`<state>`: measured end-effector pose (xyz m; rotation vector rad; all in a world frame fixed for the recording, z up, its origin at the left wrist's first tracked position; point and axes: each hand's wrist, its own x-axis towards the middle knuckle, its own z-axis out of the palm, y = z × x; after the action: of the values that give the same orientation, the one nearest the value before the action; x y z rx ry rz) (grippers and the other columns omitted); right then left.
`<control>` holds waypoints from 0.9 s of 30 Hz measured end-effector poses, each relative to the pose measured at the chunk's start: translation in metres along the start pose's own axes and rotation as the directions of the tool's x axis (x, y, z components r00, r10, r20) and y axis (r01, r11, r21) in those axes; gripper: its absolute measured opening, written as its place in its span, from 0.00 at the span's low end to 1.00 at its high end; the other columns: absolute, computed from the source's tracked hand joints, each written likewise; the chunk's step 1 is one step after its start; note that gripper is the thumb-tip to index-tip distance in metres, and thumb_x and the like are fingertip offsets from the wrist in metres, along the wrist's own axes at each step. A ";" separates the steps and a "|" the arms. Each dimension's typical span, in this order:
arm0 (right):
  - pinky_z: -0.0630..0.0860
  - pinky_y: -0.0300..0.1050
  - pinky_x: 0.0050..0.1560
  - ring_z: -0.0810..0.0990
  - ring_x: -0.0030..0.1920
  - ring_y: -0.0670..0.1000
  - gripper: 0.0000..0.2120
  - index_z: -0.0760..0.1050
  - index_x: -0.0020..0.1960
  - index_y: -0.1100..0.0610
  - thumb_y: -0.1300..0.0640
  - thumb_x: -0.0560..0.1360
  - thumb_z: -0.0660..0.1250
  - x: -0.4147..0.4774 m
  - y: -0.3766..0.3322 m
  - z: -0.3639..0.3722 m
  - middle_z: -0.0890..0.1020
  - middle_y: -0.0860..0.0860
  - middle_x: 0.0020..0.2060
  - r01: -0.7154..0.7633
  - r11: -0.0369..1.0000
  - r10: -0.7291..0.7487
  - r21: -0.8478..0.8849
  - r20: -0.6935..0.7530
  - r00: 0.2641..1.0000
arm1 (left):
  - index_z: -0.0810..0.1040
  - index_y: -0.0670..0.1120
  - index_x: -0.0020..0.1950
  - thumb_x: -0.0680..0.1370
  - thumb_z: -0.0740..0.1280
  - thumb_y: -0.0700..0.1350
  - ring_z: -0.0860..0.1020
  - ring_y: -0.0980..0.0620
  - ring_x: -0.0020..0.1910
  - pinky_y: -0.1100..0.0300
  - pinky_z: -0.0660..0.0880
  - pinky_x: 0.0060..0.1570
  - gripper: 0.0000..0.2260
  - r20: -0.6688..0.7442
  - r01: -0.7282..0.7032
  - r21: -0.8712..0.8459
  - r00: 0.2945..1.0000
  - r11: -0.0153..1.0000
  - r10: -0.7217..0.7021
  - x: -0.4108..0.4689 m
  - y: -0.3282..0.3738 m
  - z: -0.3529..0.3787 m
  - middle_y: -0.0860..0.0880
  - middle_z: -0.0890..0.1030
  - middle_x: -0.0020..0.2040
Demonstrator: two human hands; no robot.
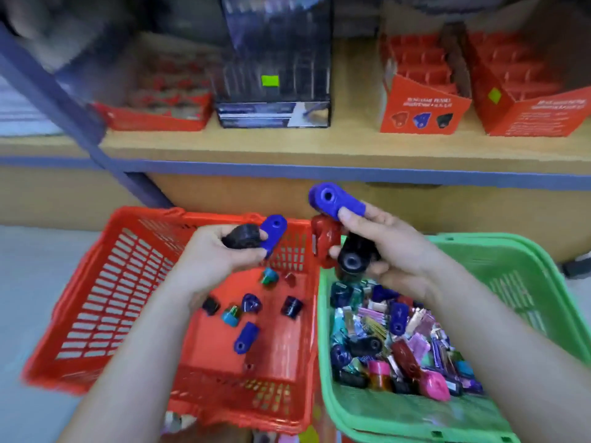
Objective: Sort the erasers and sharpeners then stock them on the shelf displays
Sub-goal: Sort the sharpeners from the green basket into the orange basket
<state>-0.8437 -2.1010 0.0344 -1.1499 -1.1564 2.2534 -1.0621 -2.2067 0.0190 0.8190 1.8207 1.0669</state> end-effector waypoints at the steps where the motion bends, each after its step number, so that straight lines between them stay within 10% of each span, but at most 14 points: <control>1: 0.51 0.33 0.21 0.79 0.30 0.47 0.10 0.77 0.53 0.48 0.53 0.72 0.70 0.009 0.015 0.025 0.78 0.49 0.36 -0.031 0.999 0.031 -0.009 0.008 0.999 | 0.83 0.45 0.42 0.68 0.75 0.31 0.75 0.51 0.35 0.62 0.75 0.38 0.09 -0.053 0.078 -0.002 0.996 0.997 -0.078 0.003 -0.022 -0.013 0.46 0.79 0.35; 7: 0.76 0.39 0.28 0.73 0.32 0.46 0.06 0.73 0.46 0.52 0.61 0.77 0.68 0.062 0.127 0.109 0.74 0.51 0.36 -0.295 0.939 0.268 -0.179 -0.158 0.950 | 0.77 0.45 0.26 0.56 0.74 0.39 0.72 0.51 0.29 0.55 0.69 0.36 0.07 -0.177 0.466 0.152 0.880 0.871 -0.440 0.004 -0.155 -0.027 0.49 0.73 0.24; 14: 0.78 0.50 0.44 0.79 0.42 0.51 0.28 0.68 0.67 0.45 0.70 0.74 0.60 0.081 0.146 0.107 0.80 0.52 0.49 -0.230 0.896 0.166 -0.381 -0.195 0.967 | 0.80 0.47 0.58 0.70 0.70 0.39 0.80 0.44 0.53 0.56 0.75 0.53 0.17 -0.319 0.524 0.258 0.839 0.812 -0.440 0.013 -0.184 -0.023 0.44 0.83 0.52; 17: 0.79 0.44 0.50 0.80 0.52 0.49 0.21 0.73 0.62 0.52 0.72 0.76 0.60 0.065 0.103 0.094 0.79 0.51 0.57 -0.100 0.917 0.072 -0.387 -0.085 0.994 | 0.81 0.47 0.57 0.71 0.63 0.34 0.79 0.46 0.56 0.57 0.74 0.57 0.18 -0.404 0.400 0.245 0.870 0.883 -0.282 0.017 -0.153 -0.019 0.46 0.83 0.55; 22: 0.76 0.40 0.33 0.81 0.35 0.49 0.09 0.78 0.53 0.58 0.66 0.79 0.62 0.017 0.016 0.019 0.85 0.56 0.42 0.070 0.909 -0.072 -0.411 0.012 0.997 | 0.80 0.56 0.39 0.71 0.63 0.33 0.82 0.53 0.46 0.57 0.76 0.54 0.17 -0.258 -0.064 0.224 0.958 0.972 0.123 0.015 -0.062 0.024 0.55 0.83 0.41; 27: 0.74 0.42 0.34 0.79 0.35 0.51 0.06 0.78 0.54 0.56 0.60 0.79 0.66 0.010 0.035 -0.098 0.85 0.57 0.44 -0.210 0.640 0.088 -0.739 -0.201 0.976 | 0.83 0.50 0.46 0.73 0.62 0.36 0.79 0.55 0.46 0.63 0.73 0.50 0.13 0.114 -0.357 0.379 0.934 0.854 0.340 -0.010 -0.007 0.111 0.53 0.83 0.46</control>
<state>-0.7697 -2.0661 -0.0312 -1.7249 -2.1132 1.7267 -0.9592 -2.1801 -0.0141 1.4509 1.9233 0.8955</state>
